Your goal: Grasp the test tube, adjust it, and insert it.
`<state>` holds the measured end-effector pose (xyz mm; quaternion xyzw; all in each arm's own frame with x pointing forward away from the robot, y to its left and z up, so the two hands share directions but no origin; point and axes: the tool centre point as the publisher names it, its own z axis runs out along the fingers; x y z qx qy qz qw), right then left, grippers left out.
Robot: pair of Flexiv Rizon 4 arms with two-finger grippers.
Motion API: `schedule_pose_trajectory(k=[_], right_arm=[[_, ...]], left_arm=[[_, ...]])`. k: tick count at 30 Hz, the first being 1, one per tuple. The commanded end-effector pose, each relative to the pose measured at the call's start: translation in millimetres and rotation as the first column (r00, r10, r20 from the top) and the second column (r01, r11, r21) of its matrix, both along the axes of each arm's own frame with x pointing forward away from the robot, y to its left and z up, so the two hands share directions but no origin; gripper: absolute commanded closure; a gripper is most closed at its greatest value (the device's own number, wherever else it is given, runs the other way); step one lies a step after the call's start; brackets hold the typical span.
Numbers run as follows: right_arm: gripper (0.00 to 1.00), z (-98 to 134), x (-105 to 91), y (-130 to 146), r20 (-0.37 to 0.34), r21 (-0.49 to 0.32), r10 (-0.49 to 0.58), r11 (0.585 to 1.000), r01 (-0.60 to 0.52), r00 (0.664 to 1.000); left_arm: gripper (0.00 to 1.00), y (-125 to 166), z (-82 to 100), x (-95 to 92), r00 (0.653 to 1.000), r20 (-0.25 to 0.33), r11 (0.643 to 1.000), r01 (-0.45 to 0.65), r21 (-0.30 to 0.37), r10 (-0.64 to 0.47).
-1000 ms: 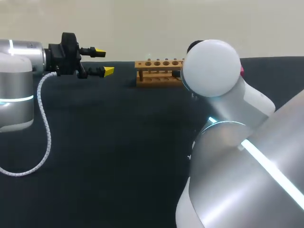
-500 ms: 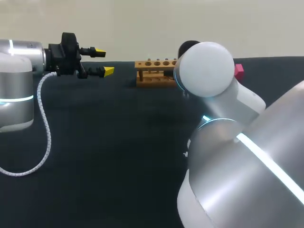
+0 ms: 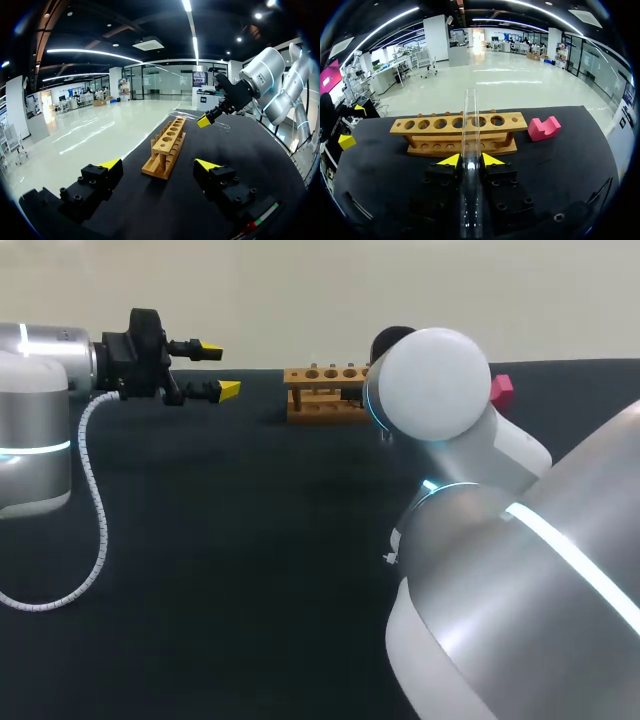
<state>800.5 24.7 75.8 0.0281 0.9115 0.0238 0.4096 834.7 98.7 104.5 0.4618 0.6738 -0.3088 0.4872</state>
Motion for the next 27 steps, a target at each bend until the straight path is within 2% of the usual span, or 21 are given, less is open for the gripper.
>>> schedule_pose_trajectory(k=[1,27], right_arm=[[1.0,-2,3.9,-2,-0.016,0.004,0.008,1.0,-0.008,1.0],[1.0,-19,3.4,-3,-0.065,0.011,0.018,1.0,-0.017,0.998]], left_arm=[[0.0,0,0.1,1.9,1.0,-0.003,1.0,0.004,0.002,-0.004],[0.0,0,0.1,1.9,1.0,-0.003,1.0,0.004,0.002,-0.004]])
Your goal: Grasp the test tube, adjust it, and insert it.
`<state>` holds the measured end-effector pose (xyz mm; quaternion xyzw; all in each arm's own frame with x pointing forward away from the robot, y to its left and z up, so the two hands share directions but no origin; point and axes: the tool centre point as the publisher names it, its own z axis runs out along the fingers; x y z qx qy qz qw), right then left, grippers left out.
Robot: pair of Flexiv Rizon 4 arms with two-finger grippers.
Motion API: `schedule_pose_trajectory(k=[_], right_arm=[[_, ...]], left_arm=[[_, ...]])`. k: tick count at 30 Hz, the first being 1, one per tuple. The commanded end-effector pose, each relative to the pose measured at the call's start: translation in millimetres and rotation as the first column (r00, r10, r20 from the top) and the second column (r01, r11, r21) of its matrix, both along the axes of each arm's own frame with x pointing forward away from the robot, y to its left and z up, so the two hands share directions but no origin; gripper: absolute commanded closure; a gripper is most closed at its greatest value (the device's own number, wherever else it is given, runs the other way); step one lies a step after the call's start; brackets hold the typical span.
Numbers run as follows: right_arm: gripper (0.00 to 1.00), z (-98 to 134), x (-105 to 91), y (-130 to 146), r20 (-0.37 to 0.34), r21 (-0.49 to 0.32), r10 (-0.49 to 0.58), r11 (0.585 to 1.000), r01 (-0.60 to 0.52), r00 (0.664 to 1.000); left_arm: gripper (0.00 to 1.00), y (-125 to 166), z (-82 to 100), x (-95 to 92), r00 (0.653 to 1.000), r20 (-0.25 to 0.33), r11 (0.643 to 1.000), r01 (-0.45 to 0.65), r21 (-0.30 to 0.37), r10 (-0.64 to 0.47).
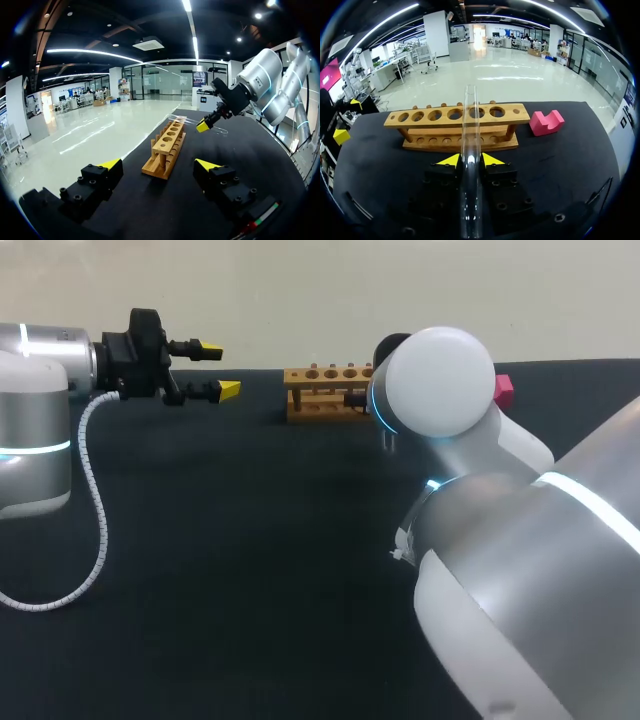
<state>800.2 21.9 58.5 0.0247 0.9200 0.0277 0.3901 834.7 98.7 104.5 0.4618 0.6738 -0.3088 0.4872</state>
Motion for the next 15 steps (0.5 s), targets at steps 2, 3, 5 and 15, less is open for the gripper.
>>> schedule_pose_trajectory(k=[2,3,5,15], right_arm=[[1.0,-3.1,3.6,0.3,-0.029,0.008,0.008,1.0,-0.008,1.0],[1.0,-3.8,3.7,0.4,-0.032,0.009,0.008,1.0,-0.008,0.999],[1.0,-5.0,3.7,0.5,-0.042,0.008,0.01,1.0,-0.01,0.999],[1.0,-7.7,4.8,-0.7,-0.081,0.007,0.017,1.0,-0.017,0.997]], left_arm=[[0.0,0.2,0.1,1.9,1.0,-0.003,1.0,0.004,0.002,-0.004],[0.0,0.2,0.1,1.9,1.0,-0.003,1.0,0.004,0.002,-0.004],[0.0,0.2,0.1,1.9,1.0,-0.003,1.0,0.004,0.002,-0.004],[0.0,0.2,0.1,1.9,1.0,-0.003,1.0,0.004,0.002,-0.004]])
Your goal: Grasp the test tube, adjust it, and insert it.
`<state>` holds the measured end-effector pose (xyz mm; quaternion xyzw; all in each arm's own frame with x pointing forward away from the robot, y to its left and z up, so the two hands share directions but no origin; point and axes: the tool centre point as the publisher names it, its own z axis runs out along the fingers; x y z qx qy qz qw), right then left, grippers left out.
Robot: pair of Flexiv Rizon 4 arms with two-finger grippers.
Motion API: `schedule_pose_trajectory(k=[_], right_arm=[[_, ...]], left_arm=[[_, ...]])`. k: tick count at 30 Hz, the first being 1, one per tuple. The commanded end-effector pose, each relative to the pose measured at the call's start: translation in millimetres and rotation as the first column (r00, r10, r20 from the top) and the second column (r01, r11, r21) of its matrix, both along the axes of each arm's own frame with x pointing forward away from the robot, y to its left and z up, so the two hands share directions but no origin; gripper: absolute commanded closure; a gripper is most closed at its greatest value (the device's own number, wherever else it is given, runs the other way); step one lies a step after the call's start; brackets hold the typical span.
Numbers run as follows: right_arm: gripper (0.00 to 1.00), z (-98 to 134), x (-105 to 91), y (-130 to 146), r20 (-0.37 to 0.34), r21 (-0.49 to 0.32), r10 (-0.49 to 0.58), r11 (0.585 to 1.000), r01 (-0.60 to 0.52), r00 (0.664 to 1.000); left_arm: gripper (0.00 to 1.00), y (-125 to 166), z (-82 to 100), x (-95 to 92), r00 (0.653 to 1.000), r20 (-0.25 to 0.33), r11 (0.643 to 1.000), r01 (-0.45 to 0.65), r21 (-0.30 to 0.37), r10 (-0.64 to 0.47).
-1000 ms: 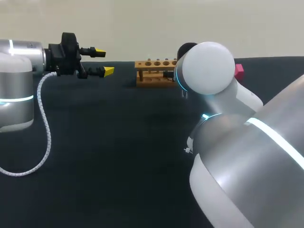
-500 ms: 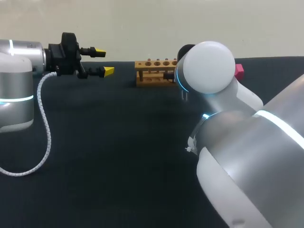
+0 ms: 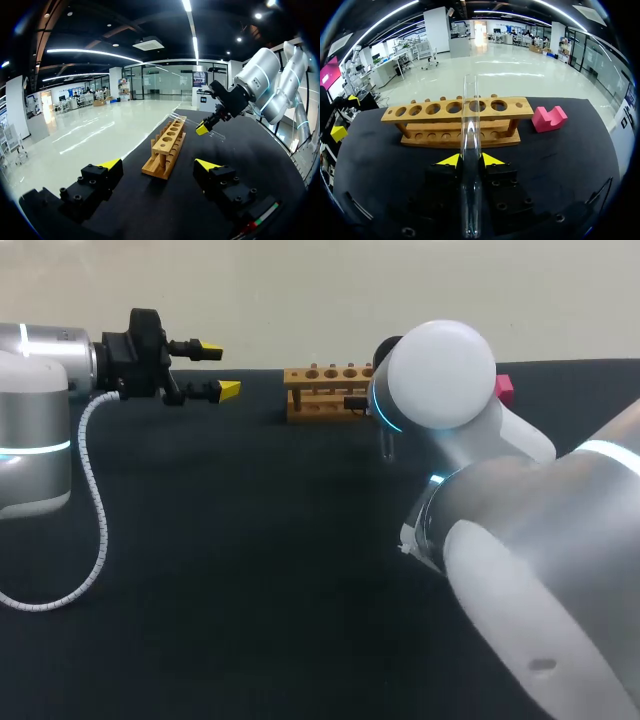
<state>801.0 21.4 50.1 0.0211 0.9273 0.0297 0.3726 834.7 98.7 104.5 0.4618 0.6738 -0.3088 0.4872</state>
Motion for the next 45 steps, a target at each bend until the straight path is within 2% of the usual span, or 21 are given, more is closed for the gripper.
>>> schedule_pose_trajectory(k=[1,27,35,45], right_arm=[[1.0,0,4.3,0,-0.047,0.005,0.008,1.0,-0.008,0.999],[1.0,-6,2.6,3,-0.174,-0.008,0.037,0.999,-0.039,0.984],[1.0,-5,0.5,3,-0.175,-0.008,0.026,1.0,-0.028,0.984],[1.0,12,-13.2,3,-0.136,-0.004,-0.022,1.0,0.021,0.99]], left_arm=[[0.0,0,0.1,1.9,1.0,-0.003,1.0,0.004,0.002,-0.004],[0.0,0,0.1,1.9,1.0,-0.003,1.0,0.004,0.002,-0.004],[0.0,0,0.1,1.9,1.0,-0.003,1.0,0.004,0.002,-0.004],[0.0,0,0.1,1.9,1.0,-0.003,1.0,0.004,0.002,-0.004]])
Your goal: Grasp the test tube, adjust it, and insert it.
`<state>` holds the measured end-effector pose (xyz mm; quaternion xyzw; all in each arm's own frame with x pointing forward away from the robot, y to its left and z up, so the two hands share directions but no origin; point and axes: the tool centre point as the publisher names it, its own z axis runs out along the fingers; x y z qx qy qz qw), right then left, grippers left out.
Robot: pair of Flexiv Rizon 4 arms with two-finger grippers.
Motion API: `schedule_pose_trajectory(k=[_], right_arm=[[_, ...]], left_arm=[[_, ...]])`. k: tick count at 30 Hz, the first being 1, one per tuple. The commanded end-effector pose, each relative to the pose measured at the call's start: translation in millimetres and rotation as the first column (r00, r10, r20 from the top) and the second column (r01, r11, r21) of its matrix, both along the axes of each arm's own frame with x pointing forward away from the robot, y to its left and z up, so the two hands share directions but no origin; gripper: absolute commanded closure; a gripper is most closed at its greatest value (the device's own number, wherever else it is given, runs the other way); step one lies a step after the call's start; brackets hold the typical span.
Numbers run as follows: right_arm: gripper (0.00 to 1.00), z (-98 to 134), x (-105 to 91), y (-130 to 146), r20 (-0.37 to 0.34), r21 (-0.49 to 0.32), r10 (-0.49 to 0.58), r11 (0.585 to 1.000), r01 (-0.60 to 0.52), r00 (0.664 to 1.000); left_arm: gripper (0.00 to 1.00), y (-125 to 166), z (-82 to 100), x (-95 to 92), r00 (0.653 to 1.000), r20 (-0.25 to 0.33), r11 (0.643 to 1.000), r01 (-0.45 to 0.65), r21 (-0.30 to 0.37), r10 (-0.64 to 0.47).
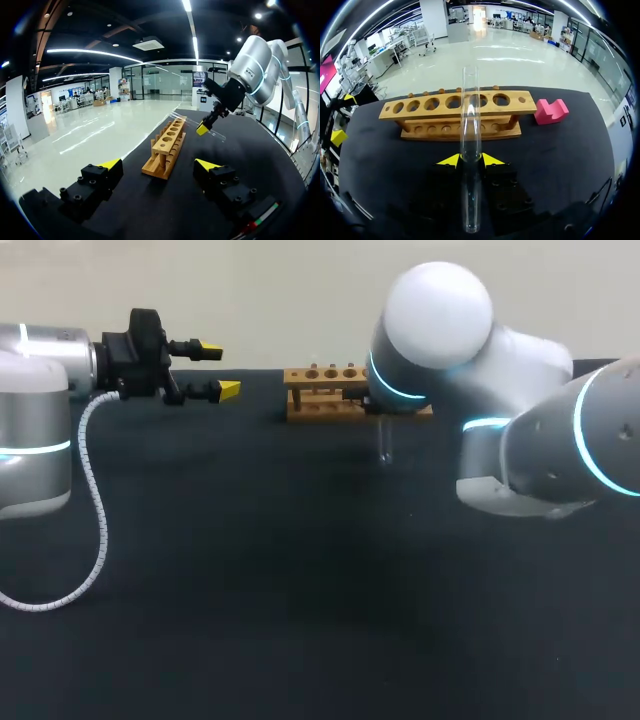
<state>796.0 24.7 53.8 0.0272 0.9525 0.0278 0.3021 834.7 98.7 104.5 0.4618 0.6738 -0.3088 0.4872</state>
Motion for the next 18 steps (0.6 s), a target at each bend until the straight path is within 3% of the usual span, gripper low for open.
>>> schedule_pose_trajectory(k=[1,18], right_arm=[[1.0,10,-9.1,-1,0.017,-0.006,-0.018,1.0,0.018,1.0],[1.0,46,-29.7,-11,0.096,0.007,-0.07,0.998,0.07,0.993]], left_arm=[[0.0,0,0.1,1.9,1.0,-0.003,1.0,0.004,0.002,-0.004],[0.0,0,0.1,1.9,1.0,-0.003,1.0,0.004,0.002,-0.004]])
